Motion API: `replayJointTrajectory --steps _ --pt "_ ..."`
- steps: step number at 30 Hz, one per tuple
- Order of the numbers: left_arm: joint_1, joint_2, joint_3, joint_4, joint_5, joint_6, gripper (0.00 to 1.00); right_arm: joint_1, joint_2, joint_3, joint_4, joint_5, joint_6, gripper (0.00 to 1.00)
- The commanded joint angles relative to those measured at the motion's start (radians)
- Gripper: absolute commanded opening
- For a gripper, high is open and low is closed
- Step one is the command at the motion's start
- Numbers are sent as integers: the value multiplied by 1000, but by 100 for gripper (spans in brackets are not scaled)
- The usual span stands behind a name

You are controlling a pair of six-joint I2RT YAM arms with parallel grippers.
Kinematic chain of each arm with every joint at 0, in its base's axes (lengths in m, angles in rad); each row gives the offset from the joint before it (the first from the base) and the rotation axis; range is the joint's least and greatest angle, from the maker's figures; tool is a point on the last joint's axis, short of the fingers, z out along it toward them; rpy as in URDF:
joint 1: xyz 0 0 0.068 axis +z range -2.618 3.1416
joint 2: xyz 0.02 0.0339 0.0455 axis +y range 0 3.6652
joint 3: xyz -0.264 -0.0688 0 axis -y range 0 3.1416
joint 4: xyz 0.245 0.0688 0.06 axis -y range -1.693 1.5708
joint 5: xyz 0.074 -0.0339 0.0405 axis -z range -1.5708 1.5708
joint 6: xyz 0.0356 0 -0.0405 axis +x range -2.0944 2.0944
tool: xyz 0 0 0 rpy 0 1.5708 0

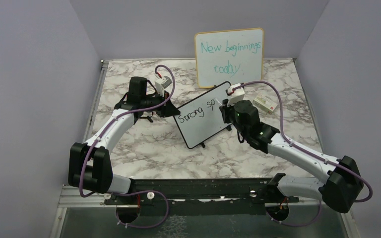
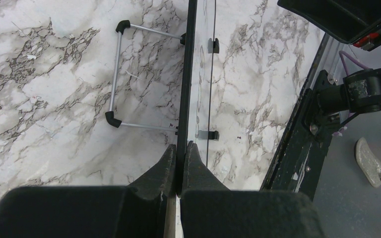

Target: Write a sentence on the whiteboard

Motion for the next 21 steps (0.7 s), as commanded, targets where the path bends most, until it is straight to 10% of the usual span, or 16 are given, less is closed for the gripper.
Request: replayJointTrajectory --steps 1,21 --pt "-23 62 -41 -121 -174 80 0 2 22 5 36 26 6 0" --pt "-24 55 -43 -122 -177 83 0 0 49 9 46 29 6 0"
